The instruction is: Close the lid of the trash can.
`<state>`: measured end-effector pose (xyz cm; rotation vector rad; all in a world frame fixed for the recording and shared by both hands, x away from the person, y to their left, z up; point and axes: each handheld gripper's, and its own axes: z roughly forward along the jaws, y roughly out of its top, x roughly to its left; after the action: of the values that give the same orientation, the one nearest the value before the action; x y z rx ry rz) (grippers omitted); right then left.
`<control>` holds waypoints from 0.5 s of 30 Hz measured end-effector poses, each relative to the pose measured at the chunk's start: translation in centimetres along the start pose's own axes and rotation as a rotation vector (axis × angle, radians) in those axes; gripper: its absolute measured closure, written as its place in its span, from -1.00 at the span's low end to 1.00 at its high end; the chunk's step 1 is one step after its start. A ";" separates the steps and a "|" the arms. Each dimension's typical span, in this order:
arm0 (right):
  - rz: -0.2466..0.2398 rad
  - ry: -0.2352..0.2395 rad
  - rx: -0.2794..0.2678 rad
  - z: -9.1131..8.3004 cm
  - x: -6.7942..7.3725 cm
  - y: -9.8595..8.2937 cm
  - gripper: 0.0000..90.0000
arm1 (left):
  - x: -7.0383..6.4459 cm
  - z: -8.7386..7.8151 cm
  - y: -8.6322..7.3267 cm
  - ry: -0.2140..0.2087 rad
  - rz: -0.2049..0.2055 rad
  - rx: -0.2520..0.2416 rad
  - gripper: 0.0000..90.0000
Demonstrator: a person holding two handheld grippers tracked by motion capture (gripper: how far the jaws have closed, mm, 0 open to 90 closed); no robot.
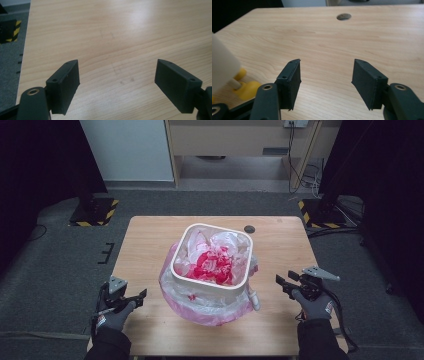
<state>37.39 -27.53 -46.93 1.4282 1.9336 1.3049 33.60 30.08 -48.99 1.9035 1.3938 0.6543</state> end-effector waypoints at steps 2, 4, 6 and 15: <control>0.015 -0.013 0.016 0.3 -0.6 -0.4 -0.16 | 0.2 0.4 -0.3 0.005 0.008 0.028 -0.57; 0.018 -0.025 0.045 0.5 -1.1 -0.9 -0.18 | 0.5 0.7 -0.5 0.013 0.015 0.044 -0.58; 0.017 -0.045 0.071 0.8 -1.6 -1.4 -0.22 | 0.7 1.0 -0.6 0.020 0.018 0.054 -0.59; 0.043 -0.089 0.139 1.1 -3.5 -2.6 -0.28 | 1.4 1.9 -1.3 0.021 0.008 0.100 -0.66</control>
<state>38.26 -30.29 -50.41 1.5742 1.9778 1.1238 34.62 31.22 -51.19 1.9863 1.4578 0.6204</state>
